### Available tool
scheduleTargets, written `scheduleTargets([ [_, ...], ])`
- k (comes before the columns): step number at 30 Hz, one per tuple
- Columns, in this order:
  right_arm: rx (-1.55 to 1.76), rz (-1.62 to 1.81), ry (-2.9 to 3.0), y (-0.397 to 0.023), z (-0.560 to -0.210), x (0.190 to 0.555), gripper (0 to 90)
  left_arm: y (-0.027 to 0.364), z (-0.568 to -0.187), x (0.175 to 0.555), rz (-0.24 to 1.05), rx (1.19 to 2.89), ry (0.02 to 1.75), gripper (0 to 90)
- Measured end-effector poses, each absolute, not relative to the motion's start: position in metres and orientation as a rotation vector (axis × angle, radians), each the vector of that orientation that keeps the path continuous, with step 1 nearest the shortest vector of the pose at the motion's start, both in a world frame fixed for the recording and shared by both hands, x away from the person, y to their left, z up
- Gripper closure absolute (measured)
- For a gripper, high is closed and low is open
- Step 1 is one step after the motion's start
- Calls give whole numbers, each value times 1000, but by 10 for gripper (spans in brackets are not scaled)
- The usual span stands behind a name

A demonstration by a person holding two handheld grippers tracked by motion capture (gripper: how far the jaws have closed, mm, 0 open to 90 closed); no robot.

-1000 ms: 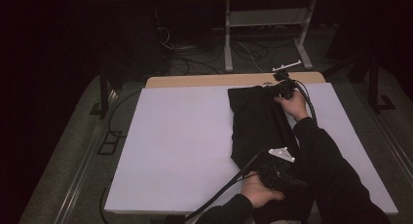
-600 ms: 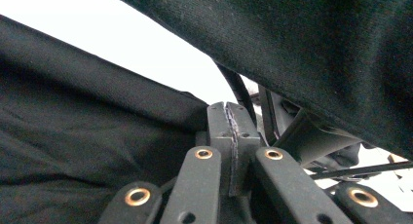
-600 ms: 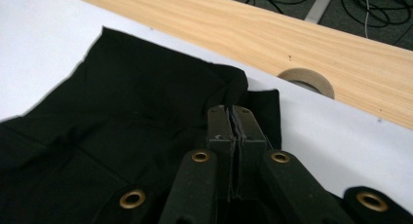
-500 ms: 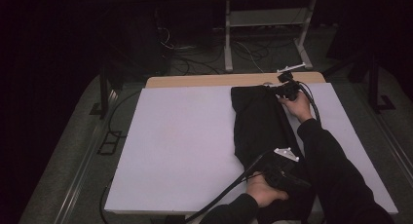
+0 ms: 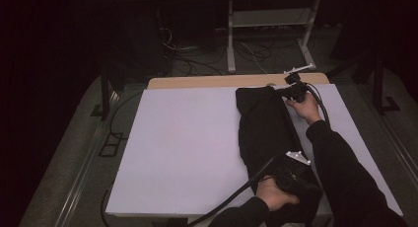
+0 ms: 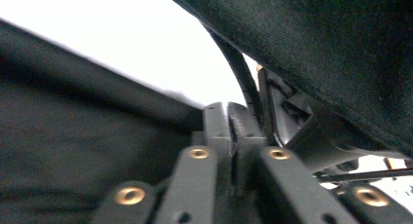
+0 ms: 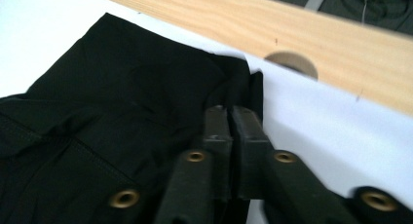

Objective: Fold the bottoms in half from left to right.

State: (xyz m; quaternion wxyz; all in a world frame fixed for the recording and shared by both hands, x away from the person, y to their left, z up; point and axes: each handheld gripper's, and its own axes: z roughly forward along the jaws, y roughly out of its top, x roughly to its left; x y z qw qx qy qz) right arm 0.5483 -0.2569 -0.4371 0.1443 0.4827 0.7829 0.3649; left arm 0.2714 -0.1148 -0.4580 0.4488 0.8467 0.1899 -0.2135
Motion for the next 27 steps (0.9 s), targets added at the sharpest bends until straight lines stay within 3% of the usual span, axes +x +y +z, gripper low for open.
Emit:
scheduleTargets([
  [1, 1454, 1059, 2248, -260, -437, 547, 739, -116, -457, 270, -576, 2064, 438, 798],
  [3, 1477, 1072, 2240, -262, -436, 546, 709, -116, -455, 268, -578, 2060, 425, 766],
  [6, 1546, 1080, 2211, -268, -428, 540, 597, -115, -448, 263, -573, 2051, 381, 614],
  [7, 1546, 1080, 2211, -268, -428, 540, 597, -113, -446, 262, -570, 2046, 379, 614],
  [9, 1556, 1099, 2185, -270, -420, 534, 491, -109, -442, 261, -565, 2039, 375, 523],
  [11, 1548, 1100, 2183, -270, -417, 532, 443, -104, -438, 262, -549, 2028, 375, 456],
  [12, 1544, 1118, 2183, -269, -413, 527, 366, -101, -436, 263, -536, 2020, 378, 421],
  [13, 1544, 1118, 2183, -269, -413, 527, 366, -98, -434, 264, -521, 2013, 385, 421],
  [14, 1531, 1125, 2193, -268, -409, 523, 261, -94, -432, 265, -505, 2008, 390, 352],
  [16, 1520, 1126, 2200, -267, -407, 521, 229, -87, -427, 267, -471, 2001, 403, 331],
  [17, 1491, 1146, 2216, -264, -404, 518, 156, -78, -423, 270, -417, 1991, 422, 278],
  [27, 1420, 1175, 2249, -253, -390, 507, 19, -41, -407, 281, -216, 1982, 459, 126],
])
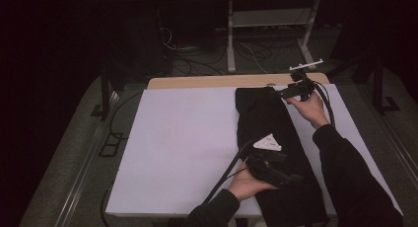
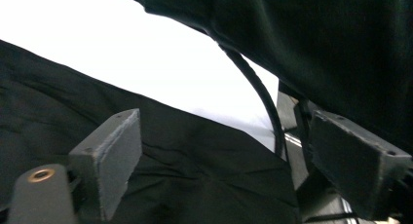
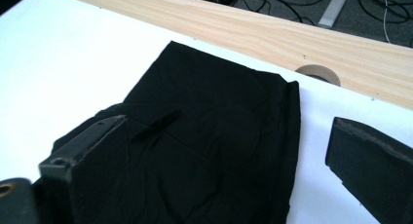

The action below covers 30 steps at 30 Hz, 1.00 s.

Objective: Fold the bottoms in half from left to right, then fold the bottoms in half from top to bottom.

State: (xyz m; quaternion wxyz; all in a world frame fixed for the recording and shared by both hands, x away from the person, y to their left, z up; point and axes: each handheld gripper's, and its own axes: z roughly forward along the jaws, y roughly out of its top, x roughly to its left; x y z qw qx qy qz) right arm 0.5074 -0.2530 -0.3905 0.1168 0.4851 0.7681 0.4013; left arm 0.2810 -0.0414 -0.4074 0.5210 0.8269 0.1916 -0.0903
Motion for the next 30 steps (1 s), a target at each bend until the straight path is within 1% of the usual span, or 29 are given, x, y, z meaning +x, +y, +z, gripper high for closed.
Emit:
scheduleTargets([
  [2, 1420, 1178, 2246, -253, -390, 507, 16, -35, -404, 284, -199, 1967, 470, 109],
  [7, 1426, 1190, 2243, -253, -390, 506, 16, -23, -400, 292, -129, 1990, 493, 27],
  [11, 1433, 1215, 2237, -255, -394, 505, 16, -16, -399, 299, -103, 1994, 513, 9],
  [17, 1441, 1230, 2236, -260, -403, 504, 19, -11, -399, 307, -69, 2015, 517, 0],
  [30, 1476, 1257, 2220, -274, -409, 501, 19, 0, -395, 325, -11, 2056, 515, 0],
])
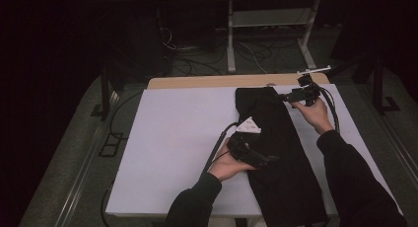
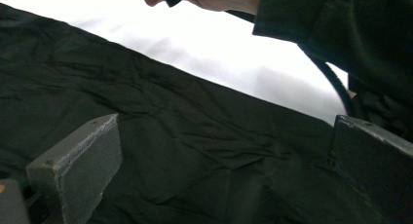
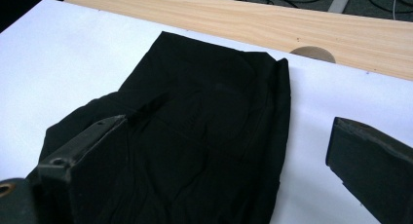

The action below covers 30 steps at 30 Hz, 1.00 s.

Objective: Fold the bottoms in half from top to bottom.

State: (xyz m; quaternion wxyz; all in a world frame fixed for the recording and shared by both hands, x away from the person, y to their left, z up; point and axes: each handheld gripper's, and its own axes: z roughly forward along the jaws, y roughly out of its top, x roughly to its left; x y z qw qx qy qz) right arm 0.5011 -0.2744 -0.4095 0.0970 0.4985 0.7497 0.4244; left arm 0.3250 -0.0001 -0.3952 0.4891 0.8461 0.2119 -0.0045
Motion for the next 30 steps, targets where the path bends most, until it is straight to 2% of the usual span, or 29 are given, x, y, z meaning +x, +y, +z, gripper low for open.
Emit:
scheduleTargets([
  [30, 1448, 1285, 2242, -278, -417, 485, 19, 30, -387, 365, 69, 2040, 596, 0],
])
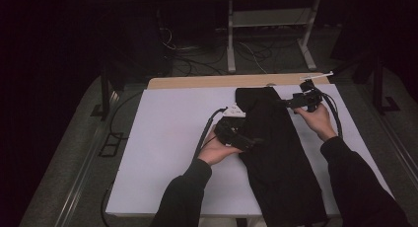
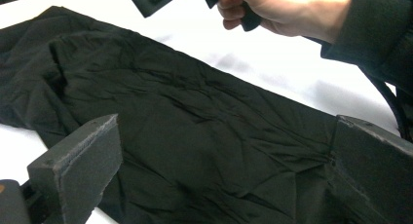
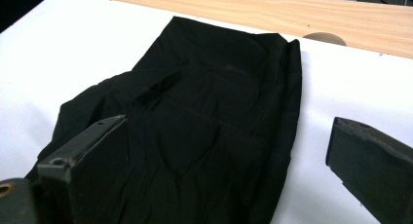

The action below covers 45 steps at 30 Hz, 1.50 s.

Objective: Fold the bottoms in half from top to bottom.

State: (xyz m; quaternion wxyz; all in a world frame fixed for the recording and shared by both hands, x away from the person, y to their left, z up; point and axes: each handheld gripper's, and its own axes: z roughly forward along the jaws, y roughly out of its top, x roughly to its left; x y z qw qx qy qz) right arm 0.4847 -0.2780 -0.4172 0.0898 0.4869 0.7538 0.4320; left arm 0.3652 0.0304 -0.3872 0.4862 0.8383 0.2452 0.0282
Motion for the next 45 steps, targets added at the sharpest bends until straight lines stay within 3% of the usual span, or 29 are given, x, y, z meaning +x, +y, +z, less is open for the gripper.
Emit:
scheduleTargets([
  [45, 1449, 1297, 2248, -286, -410, 484, 13, 59, -398, 466, 121, 1968, 871, 0],
])
